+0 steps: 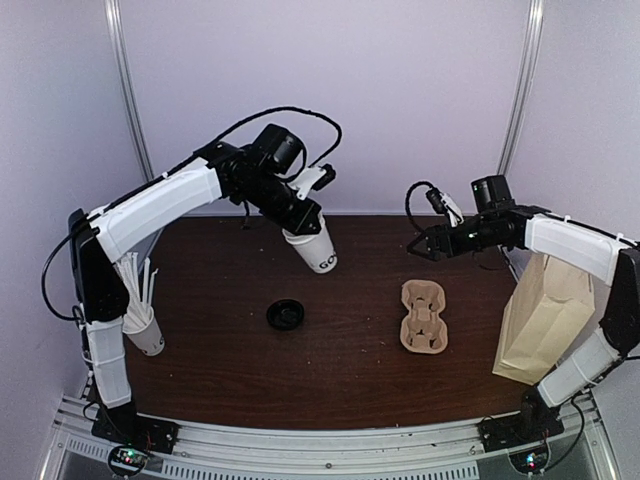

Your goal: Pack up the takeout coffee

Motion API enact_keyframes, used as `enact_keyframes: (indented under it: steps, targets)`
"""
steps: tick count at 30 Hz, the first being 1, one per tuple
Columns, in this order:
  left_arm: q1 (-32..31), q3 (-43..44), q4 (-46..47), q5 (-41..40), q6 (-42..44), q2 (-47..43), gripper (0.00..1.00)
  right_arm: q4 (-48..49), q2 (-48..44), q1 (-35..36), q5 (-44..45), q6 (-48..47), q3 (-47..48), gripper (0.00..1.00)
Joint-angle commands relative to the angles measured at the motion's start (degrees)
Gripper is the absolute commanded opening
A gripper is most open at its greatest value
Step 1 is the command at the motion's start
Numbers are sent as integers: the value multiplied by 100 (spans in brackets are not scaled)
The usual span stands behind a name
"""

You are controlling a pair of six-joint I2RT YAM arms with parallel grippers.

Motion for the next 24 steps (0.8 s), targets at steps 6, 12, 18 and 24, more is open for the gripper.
enact_keyframes:
  steps: [6, 12, 18, 24]
  targets:
    - [-504, -1671, 2076, 503, -1098, -834, 0, 108, 572, 671, -442, 1731, 693, 90]
    - [-651, -1783, 2244, 624, -1272, -849, 0, -164, 894, 1136, -562, 1684, 1130, 100]
    - [-740, -2039, 2569, 565, -1544, -950, 0, -158, 1200, 1327, -602, 1785, 1310, 100]
    - [-740, -2117, 2661, 651, -1713, -1019, 0, -78, 1356, 1336, -906, 1849, 1544, 100]
